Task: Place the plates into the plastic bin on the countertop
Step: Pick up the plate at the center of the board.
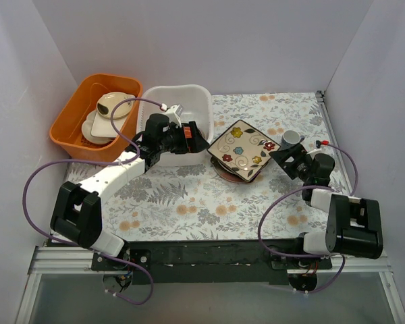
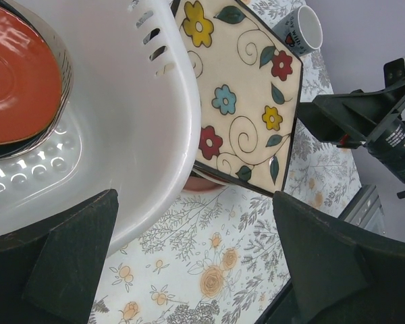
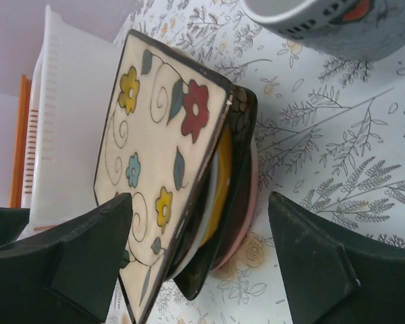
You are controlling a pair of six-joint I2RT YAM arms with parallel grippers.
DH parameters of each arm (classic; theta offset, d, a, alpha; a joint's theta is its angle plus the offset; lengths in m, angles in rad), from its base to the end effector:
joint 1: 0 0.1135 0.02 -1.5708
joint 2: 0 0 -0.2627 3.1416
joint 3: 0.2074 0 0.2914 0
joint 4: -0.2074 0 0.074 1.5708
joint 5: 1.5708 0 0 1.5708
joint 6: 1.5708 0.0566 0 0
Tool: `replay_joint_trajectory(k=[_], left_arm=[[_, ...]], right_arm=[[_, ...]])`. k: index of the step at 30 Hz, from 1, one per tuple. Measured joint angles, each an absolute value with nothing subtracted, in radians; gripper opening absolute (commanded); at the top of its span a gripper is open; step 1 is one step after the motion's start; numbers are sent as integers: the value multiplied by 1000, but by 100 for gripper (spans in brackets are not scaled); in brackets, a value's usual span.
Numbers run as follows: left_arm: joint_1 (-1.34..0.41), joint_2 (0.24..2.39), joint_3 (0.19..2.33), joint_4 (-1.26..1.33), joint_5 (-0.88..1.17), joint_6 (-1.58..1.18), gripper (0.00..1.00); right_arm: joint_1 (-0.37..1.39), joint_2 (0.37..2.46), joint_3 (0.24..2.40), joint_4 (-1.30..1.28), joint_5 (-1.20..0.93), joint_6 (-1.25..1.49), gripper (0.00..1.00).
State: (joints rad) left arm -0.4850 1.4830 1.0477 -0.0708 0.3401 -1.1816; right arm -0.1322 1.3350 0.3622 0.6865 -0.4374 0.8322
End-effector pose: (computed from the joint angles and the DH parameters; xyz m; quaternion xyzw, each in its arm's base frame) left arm 0.3382 -0.1996 0.2476 -0.2091 0.8275 -0.4683 0.2285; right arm 0.2896 -0.0143 0.1317 0.2474 0.7528 0.3637 0.4897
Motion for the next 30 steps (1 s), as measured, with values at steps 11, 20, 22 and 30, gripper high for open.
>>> replay_joint_trajectory(k=[11,20,22,30], left_arm=[[-486,1496,1048,-74,351,-1173,98],[-487,1498,1048,-75,353,-1162,98],[-487,1498,1048,-75,353,-1158,98],[-487,1504,1048,-76,353,-1148,98]], right_arm=[[-157,1575,282,1156,-449,994,68],[-171,1844,334,1350,-512,1179,54],[-171,1884,355,1375,-531,1213,53],[-173,1904,368,1393,-546,1253,53]])
